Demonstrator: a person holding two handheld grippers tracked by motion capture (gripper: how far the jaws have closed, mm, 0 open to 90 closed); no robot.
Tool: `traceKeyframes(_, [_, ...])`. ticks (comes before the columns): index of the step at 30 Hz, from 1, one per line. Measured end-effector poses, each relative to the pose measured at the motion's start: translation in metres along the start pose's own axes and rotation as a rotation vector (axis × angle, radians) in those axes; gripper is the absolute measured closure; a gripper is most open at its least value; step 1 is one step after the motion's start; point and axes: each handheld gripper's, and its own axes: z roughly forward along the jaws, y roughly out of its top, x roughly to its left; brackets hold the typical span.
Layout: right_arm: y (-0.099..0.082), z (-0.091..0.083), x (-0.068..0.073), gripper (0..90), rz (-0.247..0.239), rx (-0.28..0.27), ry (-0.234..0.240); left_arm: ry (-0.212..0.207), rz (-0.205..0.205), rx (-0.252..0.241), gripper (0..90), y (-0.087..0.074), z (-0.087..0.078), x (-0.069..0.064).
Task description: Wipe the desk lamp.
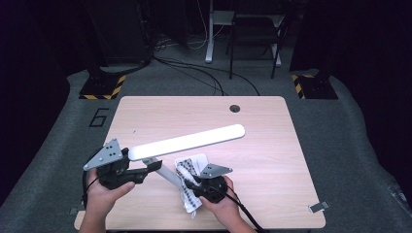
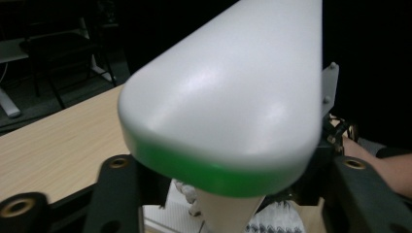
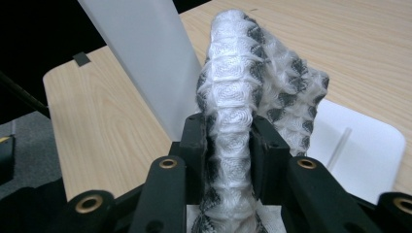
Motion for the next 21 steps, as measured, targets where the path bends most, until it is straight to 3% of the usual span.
traceKeyframes(7, [-0.011, -0.005, -0.007, 67.7, -0.023, 0.049, -0.082, -0.026, -0.012, 0.010, 37.1, -0.004, 0.001, -0.002])
traceKeyframes(10, [-0.019, -0.003, -0.013, 67.0, -0.005, 0.068, -0.113, -0.028, -0.023, 0.000, 34.9, -0.008, 0.001, -0.002])
traceKeyframes(21, [-0.030, -0.002, -0.023, 57.4, -0.007, 0.097, -0.167, -0.037, -0.044, -0.003, 34.3, -0.028, -0.003, 0.002])
